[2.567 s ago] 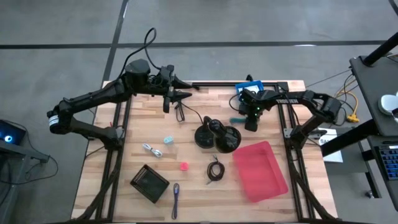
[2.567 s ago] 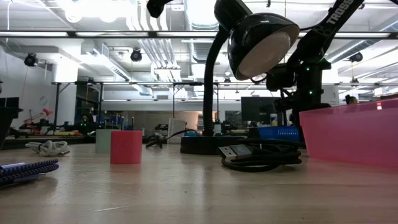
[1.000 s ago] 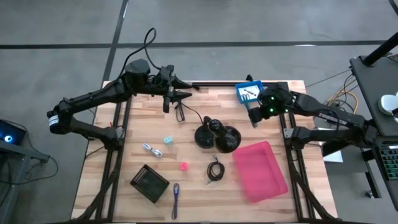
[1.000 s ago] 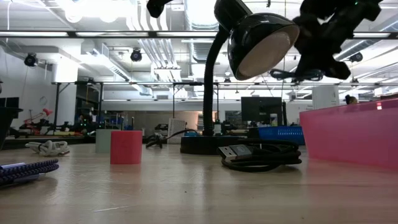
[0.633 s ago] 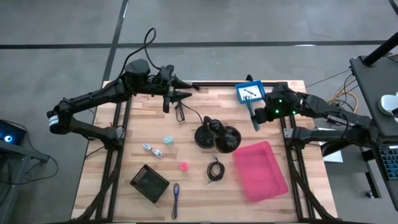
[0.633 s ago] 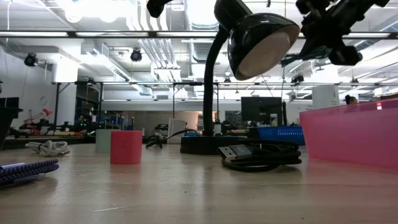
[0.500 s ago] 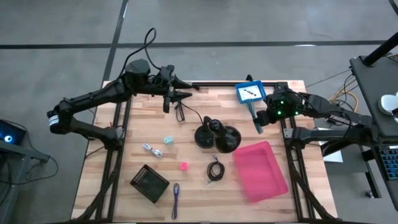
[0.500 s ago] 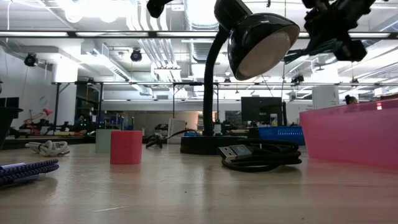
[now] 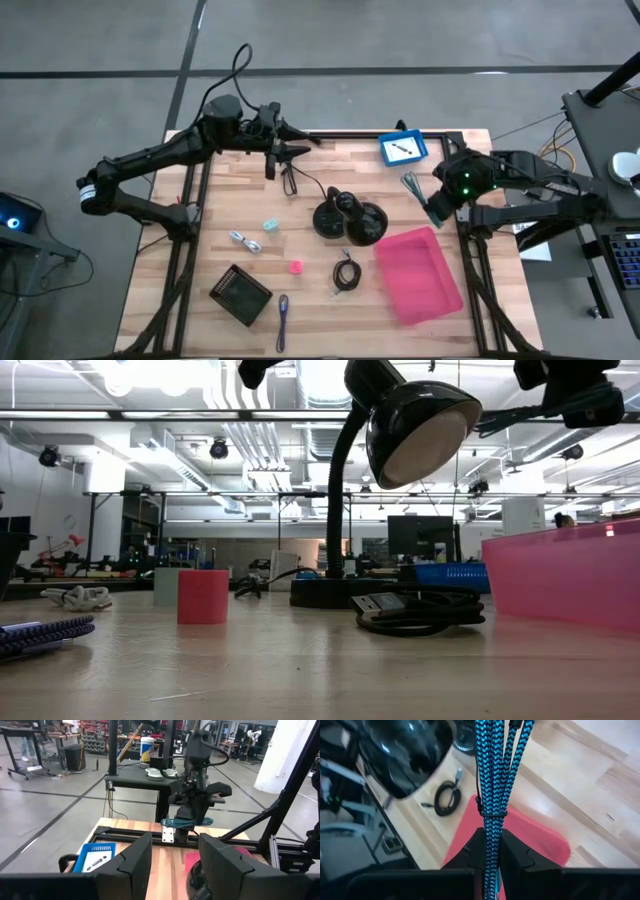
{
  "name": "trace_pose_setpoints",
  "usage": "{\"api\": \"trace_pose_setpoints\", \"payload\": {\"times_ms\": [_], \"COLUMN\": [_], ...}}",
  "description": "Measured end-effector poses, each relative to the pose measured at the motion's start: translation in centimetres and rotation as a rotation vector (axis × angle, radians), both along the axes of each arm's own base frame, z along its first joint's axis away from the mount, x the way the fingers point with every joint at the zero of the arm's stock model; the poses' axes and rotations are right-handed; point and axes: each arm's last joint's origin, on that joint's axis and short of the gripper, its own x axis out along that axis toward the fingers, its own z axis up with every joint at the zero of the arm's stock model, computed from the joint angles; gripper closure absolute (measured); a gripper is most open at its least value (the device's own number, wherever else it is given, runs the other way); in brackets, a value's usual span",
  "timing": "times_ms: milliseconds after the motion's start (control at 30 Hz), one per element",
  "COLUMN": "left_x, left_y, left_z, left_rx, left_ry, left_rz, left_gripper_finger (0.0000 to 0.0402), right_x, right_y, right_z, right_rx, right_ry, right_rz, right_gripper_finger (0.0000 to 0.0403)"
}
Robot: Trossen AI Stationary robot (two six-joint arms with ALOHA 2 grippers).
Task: Pick and place items into bin
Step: Put the blue charger cable into the pink bin
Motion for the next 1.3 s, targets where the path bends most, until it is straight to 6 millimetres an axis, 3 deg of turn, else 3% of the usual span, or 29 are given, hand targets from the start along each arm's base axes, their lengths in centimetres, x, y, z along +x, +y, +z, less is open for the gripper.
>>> {"api": "trace_pose_setpoints", "payload": {"times_ms": [300,600,933,1300], "left_x": [0.0,0.0,0.0,0.0], "left_y": [0.0,0.1,0.1,0.1], "left_z": [0.1,0.0,0.0,0.0], "left_rx": [0.000,0.003,0.003,0.003], "left_ry": [-0.003,-0.001,0.000,0.000], "left_rz": [0.000,0.050,0.052,0.052], "left_gripper_finger": [0.0255,0.0255,0.0255,0.0255], "right_x": [-0.6,-0.6,0.6,2.9], "right_y": [1.1,2.4,3.5,4.8], "right_z": [-0.6,-0.6,-1.7,-4.3], "right_rx": [0.000,-0.047,-0.188,-0.213], "right_ry": [0.088,0.071,0.103,0.234], "right_rz": [0.109,0.293,0.492,0.647], "right_gripper_finger": [0.0385,0.0385,0.0385,0.0385]}}
